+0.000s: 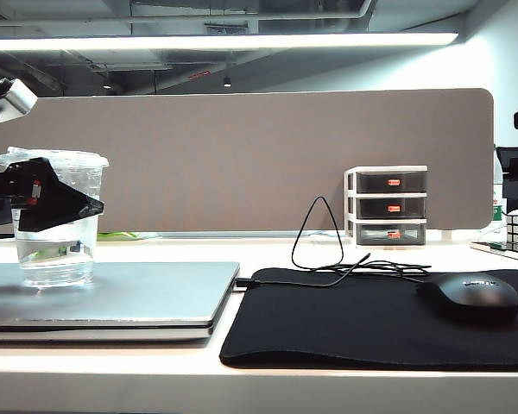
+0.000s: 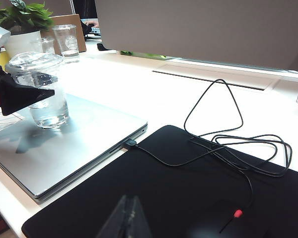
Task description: Pick up the coffee cup and place it over the laptop.
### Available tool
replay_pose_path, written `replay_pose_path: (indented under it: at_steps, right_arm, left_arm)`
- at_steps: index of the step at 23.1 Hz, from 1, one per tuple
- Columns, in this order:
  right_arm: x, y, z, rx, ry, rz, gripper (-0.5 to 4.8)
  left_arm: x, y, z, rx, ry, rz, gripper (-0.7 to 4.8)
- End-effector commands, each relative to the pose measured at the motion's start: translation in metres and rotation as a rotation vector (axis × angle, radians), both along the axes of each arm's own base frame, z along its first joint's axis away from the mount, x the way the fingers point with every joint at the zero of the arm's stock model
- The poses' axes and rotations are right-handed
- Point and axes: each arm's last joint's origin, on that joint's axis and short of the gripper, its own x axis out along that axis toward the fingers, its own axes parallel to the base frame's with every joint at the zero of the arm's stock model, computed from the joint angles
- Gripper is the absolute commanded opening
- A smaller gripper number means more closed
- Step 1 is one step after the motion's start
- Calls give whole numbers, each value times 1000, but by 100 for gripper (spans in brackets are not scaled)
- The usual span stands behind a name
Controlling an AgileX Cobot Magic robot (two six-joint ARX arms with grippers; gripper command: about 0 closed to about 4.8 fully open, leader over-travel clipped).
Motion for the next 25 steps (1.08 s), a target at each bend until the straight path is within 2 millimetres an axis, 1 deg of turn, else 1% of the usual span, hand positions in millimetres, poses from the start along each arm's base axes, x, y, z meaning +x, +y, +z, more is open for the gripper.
replay_pose_path:
  at_steps: [1, 3, 6, 10, 13, 17, 21, 25]
  right_arm:
    - [0, 0, 1, 4, -12, 6, -1]
    - [0, 0, 1, 4, -12, 6, -1]
    - [0, 0, 1, 4, -12, 6, -1]
    - [0, 0, 1, 4, -13, 6, -1]
    - [0, 0, 1, 4, -13, 9, -1]
    - [0, 0, 1, 4, -13, 10, -1]
    - [0, 0, 1, 4, -13, 13, -1]
    - [0, 1, 1, 5, -15, 32, -1]
  left_arm:
    - [1, 0, 3, -4, -22, 2, 479]
    - [1, 0, 4, -13, -26, 2, 479]
    - [-2, -1, 7, -29, -50, -44, 479]
    - [-14, 0, 7, -28, -60, -35, 479]
    - [-25, 1, 8, -19, -71, 3, 479]
    - [-35, 2, 10, -14, -87, 22, 479]
    - [-32, 3, 9, 3, -82, 65, 479]
    - [-21, 3, 11, 6, -40, 65, 479]
